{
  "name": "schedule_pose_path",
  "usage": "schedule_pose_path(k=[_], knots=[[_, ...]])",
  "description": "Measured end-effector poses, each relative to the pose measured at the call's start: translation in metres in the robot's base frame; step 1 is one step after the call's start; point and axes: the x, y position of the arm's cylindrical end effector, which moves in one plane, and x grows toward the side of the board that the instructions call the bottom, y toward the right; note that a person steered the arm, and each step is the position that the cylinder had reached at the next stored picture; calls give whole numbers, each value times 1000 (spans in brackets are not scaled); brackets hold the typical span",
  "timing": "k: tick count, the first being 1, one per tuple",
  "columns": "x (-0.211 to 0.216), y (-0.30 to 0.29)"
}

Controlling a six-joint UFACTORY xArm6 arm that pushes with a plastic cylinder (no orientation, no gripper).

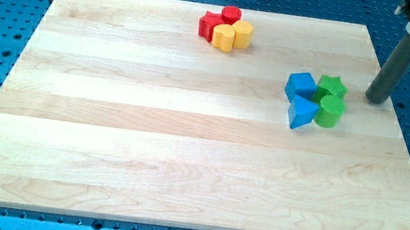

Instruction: Move your arm towards center top

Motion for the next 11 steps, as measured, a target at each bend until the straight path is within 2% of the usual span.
schedule_pose_path(k=[1, 2, 4, 7, 9, 10, 11], knots=[[-10, -3], [11, -3], [11, -29], [-123, -135], [-179, -223], [-168, -296], [-124, -360]])
